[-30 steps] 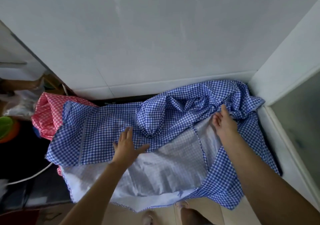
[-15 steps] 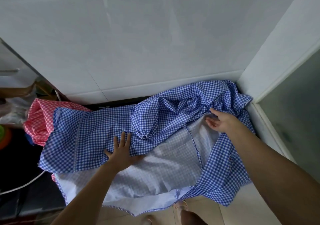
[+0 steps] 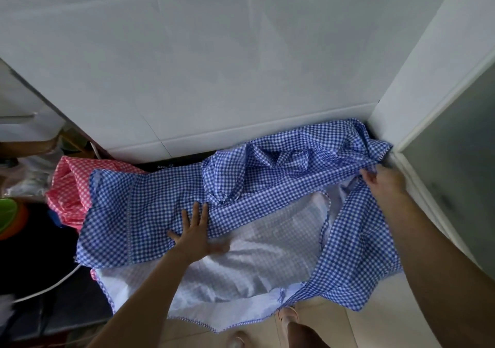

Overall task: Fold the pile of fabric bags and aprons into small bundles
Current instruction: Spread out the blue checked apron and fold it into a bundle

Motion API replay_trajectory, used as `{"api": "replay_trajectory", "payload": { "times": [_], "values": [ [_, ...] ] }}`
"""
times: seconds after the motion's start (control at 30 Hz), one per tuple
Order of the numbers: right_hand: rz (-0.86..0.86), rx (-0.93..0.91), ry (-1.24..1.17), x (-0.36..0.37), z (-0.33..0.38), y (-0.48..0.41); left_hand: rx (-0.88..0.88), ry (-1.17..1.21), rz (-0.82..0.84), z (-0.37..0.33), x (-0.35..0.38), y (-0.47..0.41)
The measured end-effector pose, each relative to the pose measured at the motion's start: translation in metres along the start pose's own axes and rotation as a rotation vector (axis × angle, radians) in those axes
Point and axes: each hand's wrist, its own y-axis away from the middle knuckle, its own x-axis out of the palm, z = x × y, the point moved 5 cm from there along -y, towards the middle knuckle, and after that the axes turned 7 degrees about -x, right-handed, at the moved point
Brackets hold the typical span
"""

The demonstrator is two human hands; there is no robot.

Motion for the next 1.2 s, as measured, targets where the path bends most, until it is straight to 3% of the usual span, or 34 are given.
{"api": "replay_trajectory", "payload": {
  "times": [0.07, 0.13, 0.17, 0.3, 0.43, 0.5, 0.63, 0.7, 0.8, 0.87, 0.9, 1.03, 1.13, 1.2],
  "values": [
    [-0.04, 0.03, 0.014, 0.0, -0.01, 0.005, -0.005, -0.023, 0.012, -0.001, -0.001, 0.0],
    [-0.027, -0.1, 0.198, 0.007, -0.01, 0.023, 0.004, -0.032, 0.003, -0.001, -0.002, 0.002],
    [0.064, -0.148, 0.258, 0.017, -0.009, 0.041, 0.012, -0.033, -0.014, -0.001, -0.002, 0.003],
    [0.606, -0.054, 0.621, 0.06, -0.023, 0.094, 0.015, -0.03, -0.067, 0.01, 0.005, 0.005],
    [0.788, -0.039, 0.891, 0.063, -0.008, 0.113, 0.008, -0.036, -0.071, 0.013, 0.007, 0.004],
    [0.948, 0.042, 0.668, 0.066, 0.009, 0.128, 0.007, -0.034, -0.066, 0.011, 0.005, 0.005],
    [1.019, 0.277, -0.438, 0.084, 0.061, 0.134, 0.004, -0.05, -0.077, 0.009, 0.004, 0.006],
    [0.975, 0.236, -0.844, 0.094, 0.084, 0.119, -0.005, -0.053, -0.076, 0.01, 0.003, 0.007],
    [0.721, 0.188, -1.029, 0.096, 0.096, 0.092, -0.007, -0.034, -0.081, 0.01, 0.003, 0.005],
    [0.637, 0.182, -0.838, 0.089, 0.092, 0.089, -0.002, -0.022, -0.082, 0.011, 0.003, 0.005],
    [0.655, 0.141, -0.618, 0.086, 0.086, 0.094, 0.003, -0.019, -0.087, 0.011, 0.003, 0.004],
    [0.881, -0.393, 0.557, 0.082, 0.021, 0.138, 0.07, 0.093, -0.223, 0.009, -0.004, 0.018],
    [1.147, -0.645, 1.151, 0.081, -0.037, 0.173, 0.419, 0.178, -0.594, -0.007, -0.005, 0.043],
    [1.119, -0.801, 1.545, 0.074, -0.058, 0.177, 0.717, 0.183, -0.741, -0.022, 0.009, 0.066]
  ]
}}
